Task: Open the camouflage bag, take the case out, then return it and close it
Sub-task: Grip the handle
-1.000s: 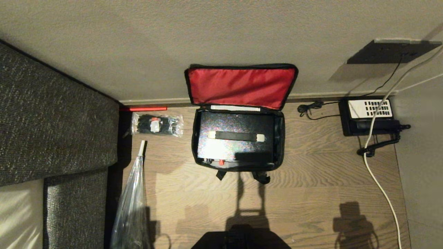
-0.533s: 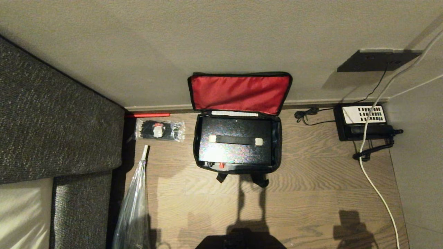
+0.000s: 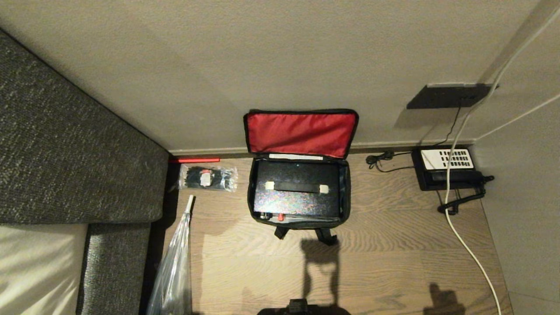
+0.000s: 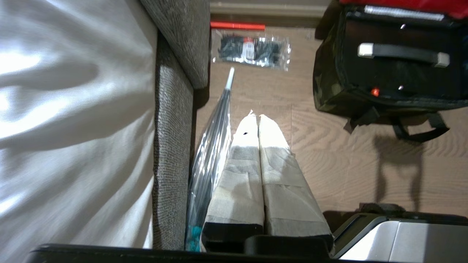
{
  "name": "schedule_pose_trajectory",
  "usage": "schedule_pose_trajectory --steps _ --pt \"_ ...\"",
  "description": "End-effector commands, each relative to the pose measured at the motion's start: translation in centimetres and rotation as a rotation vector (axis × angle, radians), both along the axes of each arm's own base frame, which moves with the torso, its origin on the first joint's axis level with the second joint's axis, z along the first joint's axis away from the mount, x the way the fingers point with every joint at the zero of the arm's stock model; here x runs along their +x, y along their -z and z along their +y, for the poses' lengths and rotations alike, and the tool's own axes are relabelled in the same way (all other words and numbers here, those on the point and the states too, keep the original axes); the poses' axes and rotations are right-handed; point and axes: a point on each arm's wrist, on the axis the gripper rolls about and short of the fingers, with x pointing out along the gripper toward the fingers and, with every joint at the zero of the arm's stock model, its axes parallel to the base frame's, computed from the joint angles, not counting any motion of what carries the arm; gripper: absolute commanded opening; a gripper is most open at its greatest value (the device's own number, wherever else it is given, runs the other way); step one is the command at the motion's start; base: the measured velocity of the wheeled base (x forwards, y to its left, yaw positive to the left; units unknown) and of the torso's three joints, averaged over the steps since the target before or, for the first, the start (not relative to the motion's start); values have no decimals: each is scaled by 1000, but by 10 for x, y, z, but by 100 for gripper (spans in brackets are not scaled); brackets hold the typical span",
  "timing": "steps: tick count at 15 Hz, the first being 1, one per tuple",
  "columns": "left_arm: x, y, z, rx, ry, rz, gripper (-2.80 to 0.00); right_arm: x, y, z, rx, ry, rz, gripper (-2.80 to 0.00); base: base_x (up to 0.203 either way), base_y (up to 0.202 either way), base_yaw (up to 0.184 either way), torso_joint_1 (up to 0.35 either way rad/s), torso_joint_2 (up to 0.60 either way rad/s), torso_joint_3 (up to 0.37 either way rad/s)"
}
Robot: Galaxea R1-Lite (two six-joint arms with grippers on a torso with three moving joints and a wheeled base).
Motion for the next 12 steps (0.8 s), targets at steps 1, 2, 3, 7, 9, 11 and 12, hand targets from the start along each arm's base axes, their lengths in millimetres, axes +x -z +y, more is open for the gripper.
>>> schedule_pose_trajectory --steps 1,2,3,7,9,11,12 --pt "0 1 0 0 -1 3 -280 0 0 0 -1 -1 -2 -280 0 0 0 2 -2 205" --pt "0 1 0 0 0 2 -280 0 0 0 -1 -1 -2 -280 0 0 0 1 -3 210" --pt "0 1 0 0 0 2 -280 0 0 0 -1 -1 -1 -280 0 0 0 2 -1 203" --pt "0 1 0 6 1 0 -280 0 0 0 -1 -1 -1 -280 0 0 0 2 3 68" --pt "0 1 0 4 1 0 -280 0 0 0 -1 -1 -2 -280 0 0 0 1 1 13" --pt "0 1 0 3 1 0 -280 0 0 0 -1 -1 -1 -280 0 0 0 0 0 0" --pt "0 1 0 3 1 0 -280 0 0 0 -1 -1 -2 -280 0 0 0 0 0 0"
